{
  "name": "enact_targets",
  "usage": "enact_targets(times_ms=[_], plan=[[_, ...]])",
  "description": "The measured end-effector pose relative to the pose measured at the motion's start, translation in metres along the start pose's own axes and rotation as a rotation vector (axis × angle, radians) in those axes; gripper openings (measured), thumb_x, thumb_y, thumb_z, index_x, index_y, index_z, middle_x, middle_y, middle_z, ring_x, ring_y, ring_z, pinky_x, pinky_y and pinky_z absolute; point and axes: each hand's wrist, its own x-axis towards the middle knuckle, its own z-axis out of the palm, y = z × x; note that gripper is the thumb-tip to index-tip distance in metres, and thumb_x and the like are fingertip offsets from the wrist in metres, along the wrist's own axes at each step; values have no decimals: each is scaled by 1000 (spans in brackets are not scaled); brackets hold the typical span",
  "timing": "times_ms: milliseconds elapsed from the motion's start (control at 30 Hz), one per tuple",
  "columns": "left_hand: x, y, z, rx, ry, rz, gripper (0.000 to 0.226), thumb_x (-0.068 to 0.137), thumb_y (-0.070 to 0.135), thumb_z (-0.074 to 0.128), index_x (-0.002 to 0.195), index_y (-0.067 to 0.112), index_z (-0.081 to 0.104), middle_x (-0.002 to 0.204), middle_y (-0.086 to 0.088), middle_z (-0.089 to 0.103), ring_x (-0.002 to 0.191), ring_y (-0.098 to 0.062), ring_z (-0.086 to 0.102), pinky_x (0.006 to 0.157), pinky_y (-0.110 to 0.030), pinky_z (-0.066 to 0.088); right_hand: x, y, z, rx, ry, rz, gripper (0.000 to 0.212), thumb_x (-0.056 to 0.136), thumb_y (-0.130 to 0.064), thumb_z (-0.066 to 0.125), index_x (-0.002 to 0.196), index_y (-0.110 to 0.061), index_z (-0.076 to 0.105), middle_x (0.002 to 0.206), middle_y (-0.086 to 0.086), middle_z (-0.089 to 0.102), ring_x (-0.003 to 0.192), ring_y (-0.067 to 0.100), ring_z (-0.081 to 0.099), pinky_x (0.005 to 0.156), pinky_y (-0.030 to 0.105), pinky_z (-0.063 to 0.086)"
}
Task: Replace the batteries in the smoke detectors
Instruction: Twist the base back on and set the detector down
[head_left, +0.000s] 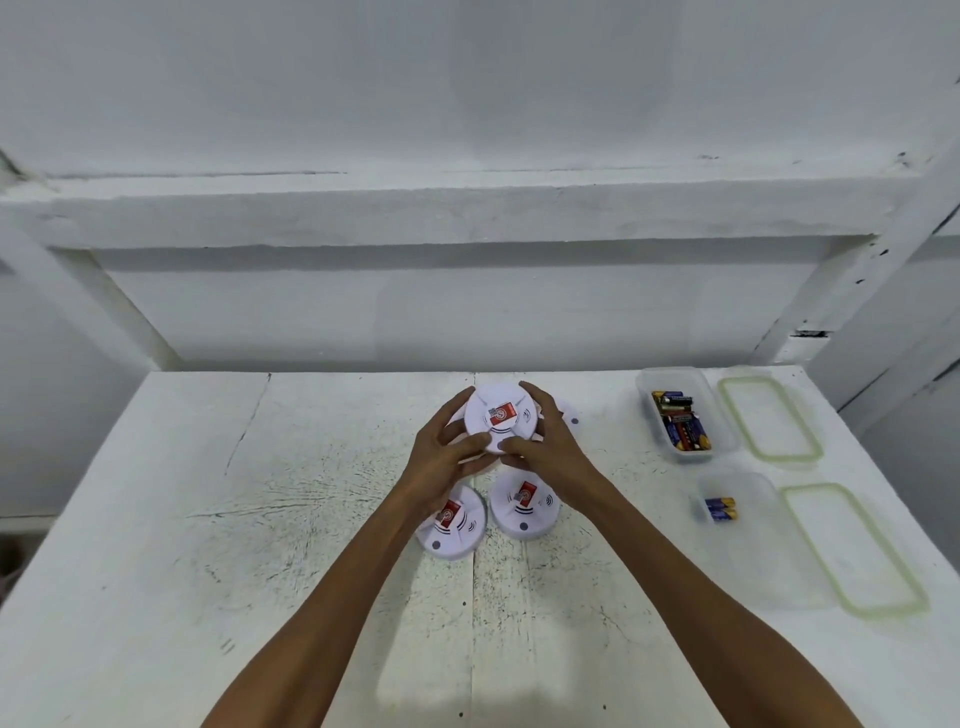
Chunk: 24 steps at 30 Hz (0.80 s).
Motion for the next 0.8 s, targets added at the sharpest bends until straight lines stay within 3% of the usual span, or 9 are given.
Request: enact_targets(times_ms=[133,333,567,800], plan=[[-2,-3,2,1,-2,23,58,93,-4,68,140,28,57,129,-11,71,116,-35,69,98,-53,56,5,1,2,-150,17,-52,77,85,-8,69,148,-30,31,141,-4,48,120,18,57,73,32,60],[-1,-6,6,8,8,44,60,92,-4,68,142,28,57,129,-9,71,117,-33,69,96,-51,57,10,1,-7,-222,6,-70,73,89,-7,68,148,-25,30,142,-5,44,125,11,49,77,15,54],[2,-4,10,17,11,56,63,92,-5,68,146,24,53,128,-9,71,116,-32,70,95,-49,59,10,-3,-11,-185,8,-72,72,88,-1,66,148,-20,30,139,1,48,123,18,53,62,10,50],[4,-4,12,-5,17,52,65,92,-7,68,148,23,52,131,-10,70,115,-32,70,90,-45,61,10,-4,-13,-180,8,-87,70,89,-1,65,147,-20,32,138,2,50,122,18,54,62,7,49]])
